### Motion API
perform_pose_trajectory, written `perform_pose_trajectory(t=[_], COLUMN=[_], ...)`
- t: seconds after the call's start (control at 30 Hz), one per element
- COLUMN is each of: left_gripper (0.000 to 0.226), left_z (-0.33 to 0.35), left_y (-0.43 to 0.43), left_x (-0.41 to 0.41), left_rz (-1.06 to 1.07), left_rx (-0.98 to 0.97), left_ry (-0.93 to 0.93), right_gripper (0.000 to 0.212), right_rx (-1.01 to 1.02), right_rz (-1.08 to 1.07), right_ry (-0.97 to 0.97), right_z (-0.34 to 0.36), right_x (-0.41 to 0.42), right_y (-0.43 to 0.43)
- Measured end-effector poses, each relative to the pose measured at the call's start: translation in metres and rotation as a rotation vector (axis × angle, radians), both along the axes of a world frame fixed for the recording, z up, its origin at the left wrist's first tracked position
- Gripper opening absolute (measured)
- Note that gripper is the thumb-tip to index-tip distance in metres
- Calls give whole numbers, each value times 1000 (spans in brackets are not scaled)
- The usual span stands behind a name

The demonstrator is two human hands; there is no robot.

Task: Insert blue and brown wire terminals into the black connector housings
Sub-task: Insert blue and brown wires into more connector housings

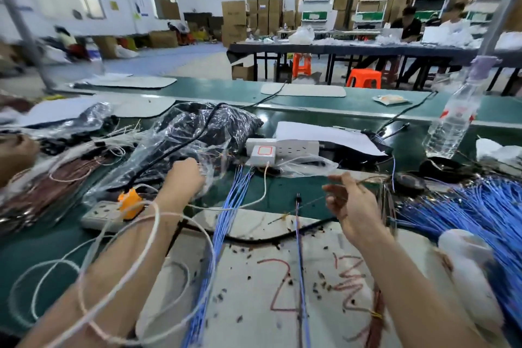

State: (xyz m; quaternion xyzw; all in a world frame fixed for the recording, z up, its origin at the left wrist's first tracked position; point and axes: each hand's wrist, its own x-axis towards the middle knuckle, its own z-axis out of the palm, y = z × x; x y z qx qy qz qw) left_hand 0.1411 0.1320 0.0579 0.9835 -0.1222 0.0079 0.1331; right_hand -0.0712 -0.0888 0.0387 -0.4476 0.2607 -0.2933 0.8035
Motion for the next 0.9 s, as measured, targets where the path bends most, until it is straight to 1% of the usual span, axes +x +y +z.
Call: perform_pose_trajectory(t=[0.07,0.13,0.2,0.23,0.27,0.37,0.43,0.47,0.53,0.6,0.63,0.67,0.7,0.73,0.77,0.83,0.9], left_gripper=[23,37,51,53,50,21,19,18,9,12,14,12,11,10,12,20,20], left_z=[0,-3,-11,-15,-19,-18,-8,0,23,52,67,78,85,86,80,53,18], left_y=[-3,-5,-2,-2,-2,-8,-11,-11,-10,-11,-16,-22,-32,-44,-57,-82,-98], left_x=[19,33,40,41,41,36,32,31,21,8,-2,-13,-26,-42,-60,-93,-117], left_rz=[-69,-147,-181,-177,-175,-184,-200,-220,-271,-286,-298,-325,-360,-403,-472,-617,-700], left_rx=[89,75,81,92,93,63,96,129,275,445,473,440,340,169,-21,-296,-461], left_ry=[14,69,105,103,83,19,-10,-9,58,99,58,-32,-135,-188,-178,-14,177], right_gripper=[39,42,27,18,15,21,32,36,40,30,21,16,16,19,22,29,28], right_rx=[21,71,71,59,43,15,17,6,-28,-68,-97,-129,-162,-193,-211,-218,-299], right_rz=[32,36,41,44,42,21,23,39,78,100,102,102,104,113,126,149,139], right_ry=[6,-27,-59,-66,-57,-13,-13,-19,-37,-40,-35,-27,-14,-2,1,-23,-46], right_z=[-12,-17,-17,-18,-21,-24,-23,-23,-23,-24,-25,-25,-25,-24,-22,-16,-9], right_x=[-4,-9,-10,-9,-8,-2,-2,-2,-2,-2,-2,-2,-2,-3,-4,-9,-18], right_y=[0,-4,-4,-4,-4,-6,-7,-6,-2,2,2,2,2,3,5,10,11])
